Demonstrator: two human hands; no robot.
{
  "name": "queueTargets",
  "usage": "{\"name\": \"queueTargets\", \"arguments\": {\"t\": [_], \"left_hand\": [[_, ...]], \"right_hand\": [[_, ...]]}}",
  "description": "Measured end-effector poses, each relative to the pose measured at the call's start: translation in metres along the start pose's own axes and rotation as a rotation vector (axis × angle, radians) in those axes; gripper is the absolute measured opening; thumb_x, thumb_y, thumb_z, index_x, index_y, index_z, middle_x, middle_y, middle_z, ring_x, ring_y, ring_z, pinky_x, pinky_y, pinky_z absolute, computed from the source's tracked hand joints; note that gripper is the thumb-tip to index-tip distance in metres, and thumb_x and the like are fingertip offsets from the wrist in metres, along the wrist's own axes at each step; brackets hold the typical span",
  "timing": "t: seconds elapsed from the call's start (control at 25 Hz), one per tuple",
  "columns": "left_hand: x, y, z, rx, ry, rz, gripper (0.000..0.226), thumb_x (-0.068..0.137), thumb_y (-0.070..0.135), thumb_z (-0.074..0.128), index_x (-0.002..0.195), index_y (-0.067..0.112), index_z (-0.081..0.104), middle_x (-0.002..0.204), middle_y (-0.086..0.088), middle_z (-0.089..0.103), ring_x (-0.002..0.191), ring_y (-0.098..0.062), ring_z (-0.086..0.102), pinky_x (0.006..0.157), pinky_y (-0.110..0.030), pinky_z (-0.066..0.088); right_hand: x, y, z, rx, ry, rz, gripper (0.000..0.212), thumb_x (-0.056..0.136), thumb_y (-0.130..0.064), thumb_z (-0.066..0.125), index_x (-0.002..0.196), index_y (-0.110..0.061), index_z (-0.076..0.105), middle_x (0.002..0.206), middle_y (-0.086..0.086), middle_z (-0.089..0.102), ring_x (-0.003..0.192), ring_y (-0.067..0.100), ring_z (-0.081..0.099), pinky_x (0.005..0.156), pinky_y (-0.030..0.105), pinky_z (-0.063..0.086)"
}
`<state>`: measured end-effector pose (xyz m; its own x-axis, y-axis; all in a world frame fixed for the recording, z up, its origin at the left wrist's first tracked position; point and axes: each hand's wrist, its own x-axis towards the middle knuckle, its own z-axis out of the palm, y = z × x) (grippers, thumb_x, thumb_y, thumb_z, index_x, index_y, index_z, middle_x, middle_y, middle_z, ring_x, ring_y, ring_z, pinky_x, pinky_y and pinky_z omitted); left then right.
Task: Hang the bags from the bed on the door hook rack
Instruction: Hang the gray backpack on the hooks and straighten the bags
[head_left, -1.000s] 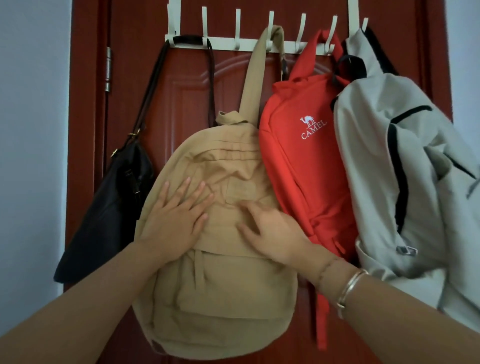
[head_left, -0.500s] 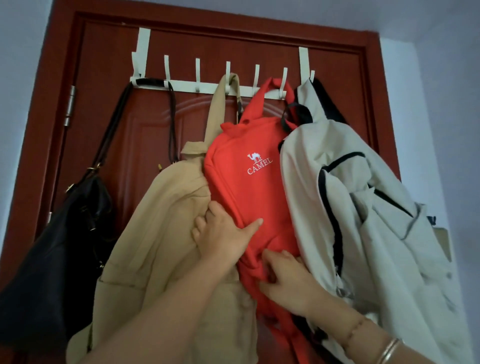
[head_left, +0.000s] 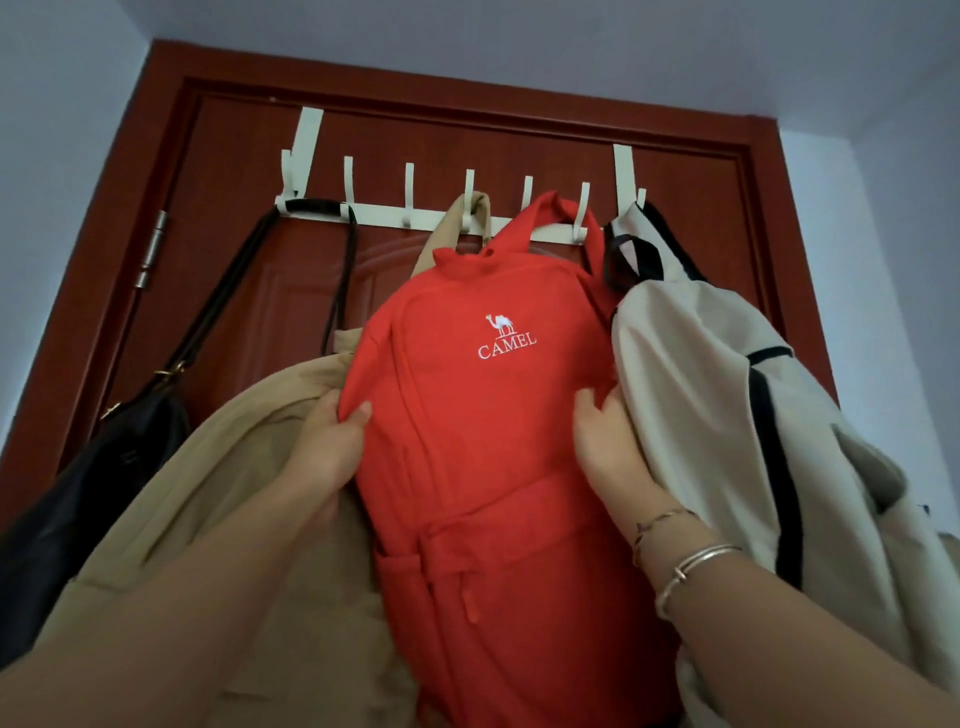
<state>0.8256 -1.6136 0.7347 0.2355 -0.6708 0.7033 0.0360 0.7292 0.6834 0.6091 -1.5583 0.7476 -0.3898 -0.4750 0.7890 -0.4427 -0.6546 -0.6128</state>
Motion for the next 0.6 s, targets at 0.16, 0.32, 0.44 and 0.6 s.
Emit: {"name": "queueTargets", "arguments": {"t": [0.16,0.32,0.44,0.6], "left_hand": [[0.017,0.008,-0.010,0.217,0.160,0.119,0.036,0.098,0.014,0.041,0.132,0.005,0.051,0.131,-0.017,0.058,0.120,-0.031,0.053,0.088,-0.024,0.032],[0.029,0.016,0.004,0.280,0.132,0.252,0.034,0.098,0.011,0.040,0.129,0.003,0.053,0.128,-0.018,0.060,0.118,-0.028,0.053,0.084,-0.018,0.030],[0.040,0.019,0.010,0.279,0.124,0.311,0.033,0.098,0.010,0.039,0.126,0.004,0.054,0.124,-0.017,0.061,0.111,-0.022,0.054,0.083,-0.015,0.031],[0.056,0.018,0.015,0.296,0.058,0.314,0.032,0.098,0.010,0.040,0.125,0.003,0.054,0.125,-0.018,0.060,0.115,-0.026,0.054,0.087,-0.019,0.032]], "right_hand": [[0.007,0.011,0.002,-0.229,0.204,-0.274,0.047,0.096,-0.019,0.038,0.140,-0.002,0.034,0.147,0.016,0.038,0.139,0.025,0.033,0.117,0.037,0.020],[0.025,0.009,0.012,-0.397,0.137,-0.299,0.063,0.097,-0.030,0.037,0.150,-0.008,0.010,0.160,0.009,0.009,0.148,0.019,0.007,0.121,0.036,0.005],[0.046,0.000,0.015,-0.577,0.182,-0.113,0.070,0.098,-0.035,0.035,0.149,-0.004,-0.001,0.160,0.015,-0.002,0.148,0.025,0.000,0.117,0.032,-0.005],[0.062,0.018,0.013,-0.403,0.117,0.148,0.057,0.100,-0.021,0.031,0.149,-0.004,0.007,0.157,0.023,0.012,0.145,0.034,0.015,0.108,0.032,0.022]]}}
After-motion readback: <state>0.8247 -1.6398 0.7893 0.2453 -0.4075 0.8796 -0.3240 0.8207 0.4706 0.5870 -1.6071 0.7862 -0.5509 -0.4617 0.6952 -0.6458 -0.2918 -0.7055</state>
